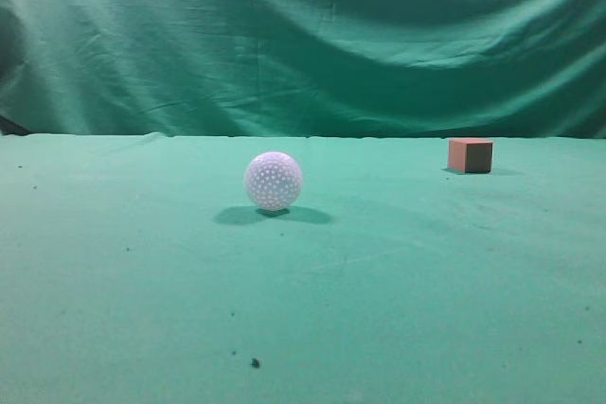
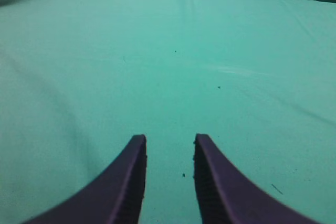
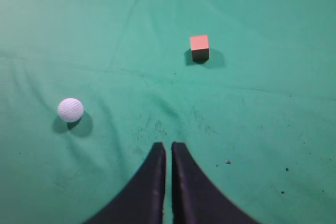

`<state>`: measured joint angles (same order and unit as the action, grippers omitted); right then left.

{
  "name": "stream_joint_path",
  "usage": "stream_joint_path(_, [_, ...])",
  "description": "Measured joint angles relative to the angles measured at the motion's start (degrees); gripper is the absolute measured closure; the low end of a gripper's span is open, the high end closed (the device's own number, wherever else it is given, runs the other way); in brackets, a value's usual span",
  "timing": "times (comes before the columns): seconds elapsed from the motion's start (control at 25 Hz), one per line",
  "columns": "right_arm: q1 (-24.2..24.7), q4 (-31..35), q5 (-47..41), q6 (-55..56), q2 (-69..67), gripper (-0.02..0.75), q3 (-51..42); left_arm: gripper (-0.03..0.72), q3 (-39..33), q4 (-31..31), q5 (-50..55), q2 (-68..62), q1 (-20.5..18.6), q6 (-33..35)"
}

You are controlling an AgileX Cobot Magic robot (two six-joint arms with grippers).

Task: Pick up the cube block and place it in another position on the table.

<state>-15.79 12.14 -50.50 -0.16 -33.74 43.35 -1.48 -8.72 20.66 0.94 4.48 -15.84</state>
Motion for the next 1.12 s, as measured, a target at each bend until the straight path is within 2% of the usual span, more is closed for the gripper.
stream_joint_path(0.12, [0.0,2.4,-1.9,0.1,3.4,0.738,-0.1,0.426,0.0,0.0,0.0,0.0,0.0,0.0])
stream_joint_path(0.24, [0.0,1.9,-2.6,-1.7,4.4,0.738,-0.1,0.426,0.0,0.0,0.0,0.0,0.0,0.0])
stream_joint_path(0.4, [0.0,-3.6,-1.1,-3.0,4.7,0.738,-2.1,0.426,0.0,0.0,0.0,0.0,0.0,0.0])
stream_joint_path(0.48, [0.0,-6.9,2.8,-2.0,5.9,0.738,-4.5,0.426,0.0,0.0,0.0,0.0,0.0,0.0])
stream_joint_path(0.6, [1.5,-11.0,12.5,0.0,9.9,0.738,-10.4,0.426,0.0,0.0,0.0,0.0,0.0,0.0])
stream_joint_path(0.8, [8.9,-11.0,28.1,1.0,20.5,0.738,-25.6,0.426,0.0,0.0,0.0,0.0,0.0,0.0])
stream_joint_path(0.96, [13.0,-10.7,30.9,1.6,30.0,0.738,-36.3,0.426,0.0,0.0,0.0,0.0,0.0,0.0])
stream_joint_path(1.12, [14.0,-10.5,31.2,1.6,34.1,0.738,-42.6,0.426,0.0,0.0,0.0,0.0,0.0,0.0])
